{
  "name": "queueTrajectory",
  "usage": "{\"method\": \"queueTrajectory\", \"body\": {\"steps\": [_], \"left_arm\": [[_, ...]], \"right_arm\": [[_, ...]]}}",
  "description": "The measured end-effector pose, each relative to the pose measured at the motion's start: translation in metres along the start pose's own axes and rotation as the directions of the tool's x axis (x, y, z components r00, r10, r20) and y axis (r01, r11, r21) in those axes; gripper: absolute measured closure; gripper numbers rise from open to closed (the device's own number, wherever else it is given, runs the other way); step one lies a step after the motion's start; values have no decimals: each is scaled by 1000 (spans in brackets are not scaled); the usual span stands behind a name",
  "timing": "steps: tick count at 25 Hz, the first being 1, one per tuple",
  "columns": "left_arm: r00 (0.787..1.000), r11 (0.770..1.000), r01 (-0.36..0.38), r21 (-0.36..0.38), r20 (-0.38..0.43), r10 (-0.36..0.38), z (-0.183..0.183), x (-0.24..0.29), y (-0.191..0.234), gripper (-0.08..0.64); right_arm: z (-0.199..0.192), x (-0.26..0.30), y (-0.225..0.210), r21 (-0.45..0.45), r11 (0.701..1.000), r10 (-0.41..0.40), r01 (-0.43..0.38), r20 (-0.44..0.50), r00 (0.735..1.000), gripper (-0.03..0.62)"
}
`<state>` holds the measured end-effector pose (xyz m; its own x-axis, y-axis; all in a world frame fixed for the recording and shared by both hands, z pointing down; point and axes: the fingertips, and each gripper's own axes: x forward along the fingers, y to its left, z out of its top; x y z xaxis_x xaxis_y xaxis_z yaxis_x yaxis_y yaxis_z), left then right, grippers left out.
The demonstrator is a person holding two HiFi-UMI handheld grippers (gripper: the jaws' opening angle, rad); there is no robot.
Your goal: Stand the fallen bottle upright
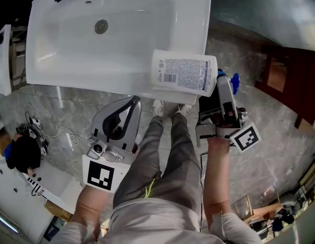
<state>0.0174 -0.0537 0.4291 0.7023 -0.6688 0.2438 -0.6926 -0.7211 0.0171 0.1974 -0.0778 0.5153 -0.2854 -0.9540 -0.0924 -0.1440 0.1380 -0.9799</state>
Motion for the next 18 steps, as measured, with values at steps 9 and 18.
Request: {"method": "queueTrajectory", "body": {"steps": [9, 18], "left_arm": [[1000, 1000, -6, -9, -3, 6, -3, 1, 0, 545], [1000, 1000, -7, -17, -2, 7, -8, 3, -3, 545]], "right_arm": [[0, 1, -2, 50, 999, 18, -19, 22, 1000, 360], [2, 1, -6, 79, 996, 47, -49, 34, 998, 422]]}}
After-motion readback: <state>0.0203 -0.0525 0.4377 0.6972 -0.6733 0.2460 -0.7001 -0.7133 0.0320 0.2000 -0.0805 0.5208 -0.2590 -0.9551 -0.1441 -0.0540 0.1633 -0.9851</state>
